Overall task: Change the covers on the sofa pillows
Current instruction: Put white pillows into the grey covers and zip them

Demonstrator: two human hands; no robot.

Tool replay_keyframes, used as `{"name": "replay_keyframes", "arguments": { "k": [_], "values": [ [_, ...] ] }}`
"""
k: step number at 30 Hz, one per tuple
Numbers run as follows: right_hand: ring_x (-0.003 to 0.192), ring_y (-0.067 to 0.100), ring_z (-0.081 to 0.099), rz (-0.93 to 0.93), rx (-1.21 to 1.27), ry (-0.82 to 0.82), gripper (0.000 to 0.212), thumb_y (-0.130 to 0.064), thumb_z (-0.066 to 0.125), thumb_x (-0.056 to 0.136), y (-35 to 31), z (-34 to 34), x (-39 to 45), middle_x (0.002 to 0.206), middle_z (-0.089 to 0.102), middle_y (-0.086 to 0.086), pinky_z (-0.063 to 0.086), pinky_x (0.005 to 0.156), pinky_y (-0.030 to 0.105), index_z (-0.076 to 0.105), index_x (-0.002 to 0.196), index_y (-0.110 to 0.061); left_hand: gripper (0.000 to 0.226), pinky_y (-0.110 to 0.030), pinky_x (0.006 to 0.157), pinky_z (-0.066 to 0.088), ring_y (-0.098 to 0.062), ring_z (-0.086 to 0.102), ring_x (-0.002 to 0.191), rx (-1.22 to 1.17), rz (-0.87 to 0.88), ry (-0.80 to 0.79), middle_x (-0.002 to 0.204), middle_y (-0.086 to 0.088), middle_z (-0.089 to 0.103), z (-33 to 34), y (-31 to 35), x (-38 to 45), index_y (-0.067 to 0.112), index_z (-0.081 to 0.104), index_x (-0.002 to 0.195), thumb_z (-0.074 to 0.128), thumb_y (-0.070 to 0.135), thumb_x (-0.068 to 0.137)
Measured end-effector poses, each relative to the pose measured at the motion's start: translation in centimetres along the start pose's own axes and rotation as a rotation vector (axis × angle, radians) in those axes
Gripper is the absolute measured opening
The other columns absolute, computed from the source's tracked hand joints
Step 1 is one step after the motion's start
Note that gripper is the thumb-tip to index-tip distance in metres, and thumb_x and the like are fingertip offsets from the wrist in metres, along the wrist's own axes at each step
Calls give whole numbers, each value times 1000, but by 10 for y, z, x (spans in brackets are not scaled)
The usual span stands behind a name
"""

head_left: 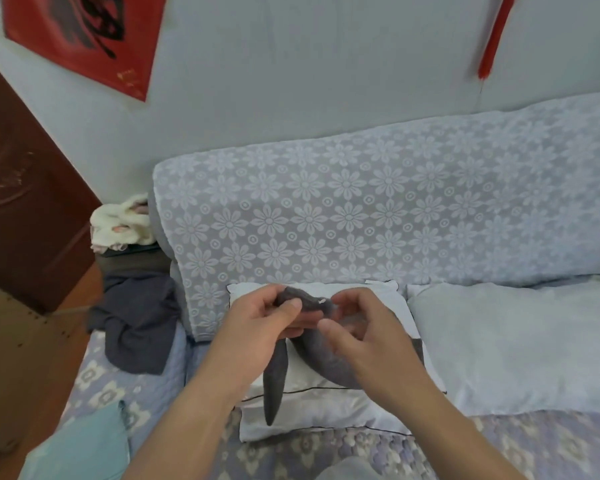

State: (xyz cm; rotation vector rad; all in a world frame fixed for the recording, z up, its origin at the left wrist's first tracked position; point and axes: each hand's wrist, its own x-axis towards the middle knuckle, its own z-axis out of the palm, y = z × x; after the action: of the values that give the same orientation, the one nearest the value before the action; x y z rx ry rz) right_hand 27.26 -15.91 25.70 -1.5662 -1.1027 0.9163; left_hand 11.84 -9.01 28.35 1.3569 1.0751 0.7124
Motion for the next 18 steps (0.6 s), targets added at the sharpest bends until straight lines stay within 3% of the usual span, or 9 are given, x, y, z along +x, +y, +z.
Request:
{"name": "replay_keyframes", "arguments": {
  "k": [3,8,12,18],
  "values": [
    [83,4,66,-5,4,4,22,-23,72,90,0,-1,6,90,70,-14,53,78,18,64,106,-35,20,-52,101,51,-26,75,97,8,1,6,97,-12,78,0,-2,-2,6,72,100,52,0,99],
    [81,10,70,-53,-38,-1,10,-16,71,90,-3,-3,14,81,74,-9,57,83,37,73,86,-25,12,-48,102,52,-23,74,99,23,49,-29,95,-10,77,-2,-8,-4,9,71,99,64,1,94],
    [85,4,69,-127,-46,13,10,-19,77,84,-9,2,15,84,74,-15,54,80,22,73,88,-27,8,-55,103,49,-29,71,100,20,106,-29,95,-10,76,-4,-9,-1,23,74,93,72,18,88],
    [81,11,65,-184,-86,50,16,-16,78,82,-9,4,17,78,70,-10,49,72,17,68,74,-24,7,-56,97,50,-29,70,97,132,151,6,90,-4,74,-5,-9,1,27,71,90,73,31,84]
  ]
}}
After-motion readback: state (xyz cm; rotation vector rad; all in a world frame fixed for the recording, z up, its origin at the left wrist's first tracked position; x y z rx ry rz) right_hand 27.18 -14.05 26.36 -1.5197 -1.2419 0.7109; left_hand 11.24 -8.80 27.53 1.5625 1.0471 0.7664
